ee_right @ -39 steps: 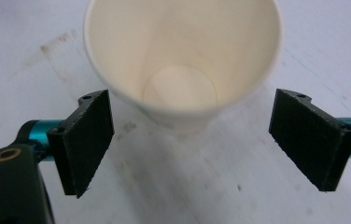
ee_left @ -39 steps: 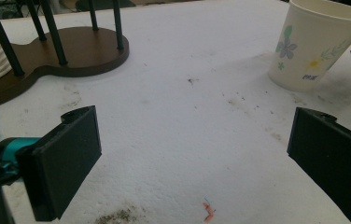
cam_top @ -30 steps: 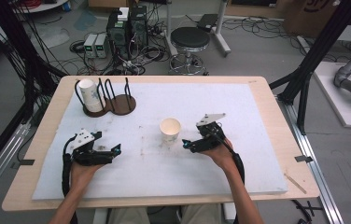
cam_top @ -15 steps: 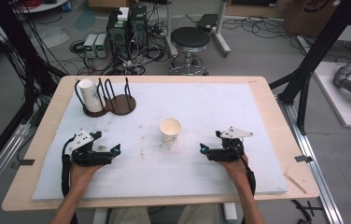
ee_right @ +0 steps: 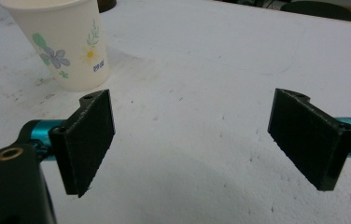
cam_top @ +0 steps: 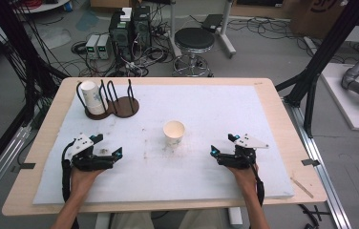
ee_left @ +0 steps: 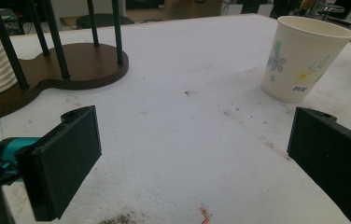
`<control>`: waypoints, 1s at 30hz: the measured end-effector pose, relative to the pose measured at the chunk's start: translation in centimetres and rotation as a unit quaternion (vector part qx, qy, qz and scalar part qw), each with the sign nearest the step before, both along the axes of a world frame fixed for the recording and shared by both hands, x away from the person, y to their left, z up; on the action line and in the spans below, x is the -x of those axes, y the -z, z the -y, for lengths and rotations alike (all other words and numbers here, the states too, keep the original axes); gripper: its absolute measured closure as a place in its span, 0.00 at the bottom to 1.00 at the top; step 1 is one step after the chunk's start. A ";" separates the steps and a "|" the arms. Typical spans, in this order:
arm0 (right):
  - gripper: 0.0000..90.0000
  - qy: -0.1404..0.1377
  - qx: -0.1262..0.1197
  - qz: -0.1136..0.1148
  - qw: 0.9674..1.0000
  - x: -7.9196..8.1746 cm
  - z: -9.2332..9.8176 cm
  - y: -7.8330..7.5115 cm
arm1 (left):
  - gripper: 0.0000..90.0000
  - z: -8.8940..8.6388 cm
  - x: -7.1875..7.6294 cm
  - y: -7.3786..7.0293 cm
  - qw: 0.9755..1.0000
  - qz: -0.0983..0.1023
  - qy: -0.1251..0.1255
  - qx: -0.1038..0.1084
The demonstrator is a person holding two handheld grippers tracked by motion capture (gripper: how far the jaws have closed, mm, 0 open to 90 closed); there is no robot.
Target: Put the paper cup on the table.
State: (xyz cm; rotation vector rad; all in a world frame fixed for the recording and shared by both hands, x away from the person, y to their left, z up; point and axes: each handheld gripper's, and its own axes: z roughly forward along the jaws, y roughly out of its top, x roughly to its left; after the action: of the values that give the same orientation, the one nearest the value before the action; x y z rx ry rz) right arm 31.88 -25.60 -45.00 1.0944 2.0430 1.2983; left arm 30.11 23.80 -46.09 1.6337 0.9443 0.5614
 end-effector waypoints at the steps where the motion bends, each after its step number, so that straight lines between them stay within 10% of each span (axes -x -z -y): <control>1: 0.17 0.000 -0.003 -0.002 1.000 0.0 0.0 0.0 | 0.03 0.0 0.0 0.0 1.000 0.001 -0.001 0.001; 30: 0.17 -0.002 -0.008 0.001 1.000 0.1 0.2 0.1 | 0.03 -0.1 0.1 0.0 1.000 0.004 -0.003 0.005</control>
State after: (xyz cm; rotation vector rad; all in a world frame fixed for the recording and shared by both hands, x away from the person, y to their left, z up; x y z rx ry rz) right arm 31.75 -25.82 -45.07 1.0962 2.0384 1.3204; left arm 30.03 23.90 -46.12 1.6200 0.9455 0.5662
